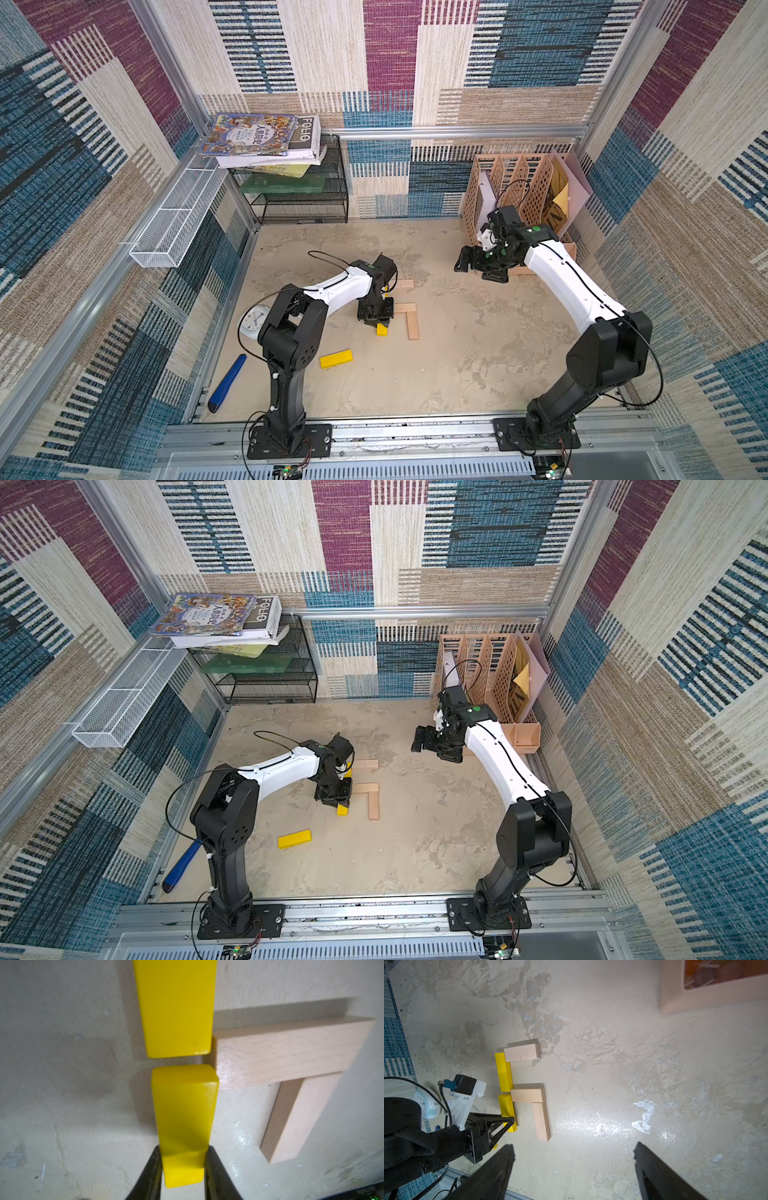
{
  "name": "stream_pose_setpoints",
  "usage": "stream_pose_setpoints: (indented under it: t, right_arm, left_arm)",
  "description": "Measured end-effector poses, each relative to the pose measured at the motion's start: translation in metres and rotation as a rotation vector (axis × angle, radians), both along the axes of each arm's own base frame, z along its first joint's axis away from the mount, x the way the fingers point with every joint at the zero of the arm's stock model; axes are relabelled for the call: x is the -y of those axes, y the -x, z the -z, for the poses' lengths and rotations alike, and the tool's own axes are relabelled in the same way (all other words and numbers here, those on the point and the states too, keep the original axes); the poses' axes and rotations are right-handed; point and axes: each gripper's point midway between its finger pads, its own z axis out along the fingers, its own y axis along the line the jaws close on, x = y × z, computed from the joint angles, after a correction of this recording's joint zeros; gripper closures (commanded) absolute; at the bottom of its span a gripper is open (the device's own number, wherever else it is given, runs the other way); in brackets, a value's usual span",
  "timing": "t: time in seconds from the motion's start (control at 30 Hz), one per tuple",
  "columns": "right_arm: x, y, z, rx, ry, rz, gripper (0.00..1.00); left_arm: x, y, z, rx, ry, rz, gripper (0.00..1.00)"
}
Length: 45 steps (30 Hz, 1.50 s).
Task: Assemble the number 6 with building blocks
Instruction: Assemble the building block at the center of the board.
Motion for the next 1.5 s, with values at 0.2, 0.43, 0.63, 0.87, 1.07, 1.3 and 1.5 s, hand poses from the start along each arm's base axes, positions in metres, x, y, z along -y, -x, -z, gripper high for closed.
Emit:
stream_pose_setpoints:
  t: [0.2, 0.43, 0.63, 0.87, 1.07, 1.3, 1.5]
  right_arm:
    - [0.000, 0.001, 0.001, -0.001, 0.000, 0.000, 0.06]
    - [0.000, 0.001, 0.002, -0.003, 0.001, 0.000, 0.06]
    - [0.000, 0.002, 0.002, -0.005, 0.001, 0.000, 0.06]
    - [0.000, 0.002, 0.002, -0.004, 0.000, 0.001, 0.06]
    - [0.000, 0.003, -0.001, 0.004, 0.000, 0.000, 0.05]
    - [-0.010, -0.009, -0.030, 0.106, 0.003, -0.054, 0.00]
    - [-0.035, -0.050, -0.083, 0.273, -0.029, -0.153, 0.04]
  left_arm:
    - [0.000, 0.000, 0.001, 0.000, -0.001, 0.000, 0.66]
    - [0.000, -0.001, 0.001, 0.003, -0.004, -0.008, 0.61]
    - [0.000, -0.001, 0.000, 0.006, -0.002, -0.009, 0.58]
    - [-0.001, -0.002, 0.000, 0.009, -0.008, -0.011, 0.58]
    - [0.001, -0.004, -0.001, 0.013, -0.004, -0.015, 0.58]
    - [0.006, -0.023, -0.056, 0.151, 0.049, -0.023, 0.57]
    - [-0.042, -0.075, -0.182, 0.508, 0.173, -0.182, 0.55]
